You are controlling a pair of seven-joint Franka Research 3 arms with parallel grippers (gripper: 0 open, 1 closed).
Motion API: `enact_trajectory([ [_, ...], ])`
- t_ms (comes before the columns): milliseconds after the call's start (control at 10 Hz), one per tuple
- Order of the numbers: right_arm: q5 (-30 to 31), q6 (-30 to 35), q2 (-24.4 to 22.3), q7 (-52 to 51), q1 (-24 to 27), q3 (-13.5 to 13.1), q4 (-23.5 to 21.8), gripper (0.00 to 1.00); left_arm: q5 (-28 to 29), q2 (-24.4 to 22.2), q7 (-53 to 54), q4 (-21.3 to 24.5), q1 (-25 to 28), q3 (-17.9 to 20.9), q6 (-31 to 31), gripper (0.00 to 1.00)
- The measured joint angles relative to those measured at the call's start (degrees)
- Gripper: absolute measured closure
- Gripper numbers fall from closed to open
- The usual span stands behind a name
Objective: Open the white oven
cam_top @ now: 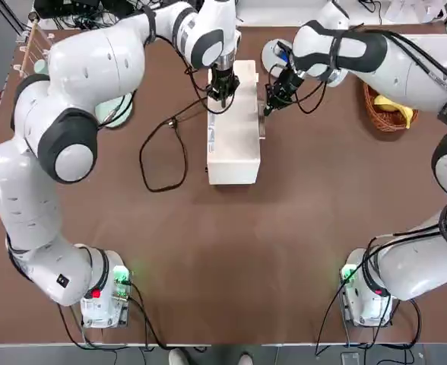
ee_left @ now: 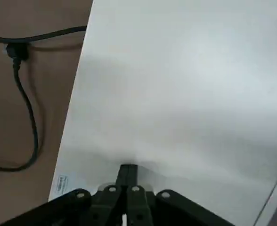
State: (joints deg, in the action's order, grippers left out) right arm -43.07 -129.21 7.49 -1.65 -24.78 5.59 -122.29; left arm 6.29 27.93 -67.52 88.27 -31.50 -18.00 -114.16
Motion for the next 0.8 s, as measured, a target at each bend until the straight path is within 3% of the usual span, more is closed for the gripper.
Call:
enact_trajectory([
  [200,-1.3,-1.9,-0.1,0.0,0.0,0.2,-0.9,0.98,0.0,-1.0,-0.1,1.9,0.0,0.1,-2.2,0.99],
  [800,-2.5,-5.9,-0.4,0.0,0.0,3.0,-3.2,0.98,0.0,-1.2,-0.1,2.2,0.0,0.1,-2.4,0.99],
])
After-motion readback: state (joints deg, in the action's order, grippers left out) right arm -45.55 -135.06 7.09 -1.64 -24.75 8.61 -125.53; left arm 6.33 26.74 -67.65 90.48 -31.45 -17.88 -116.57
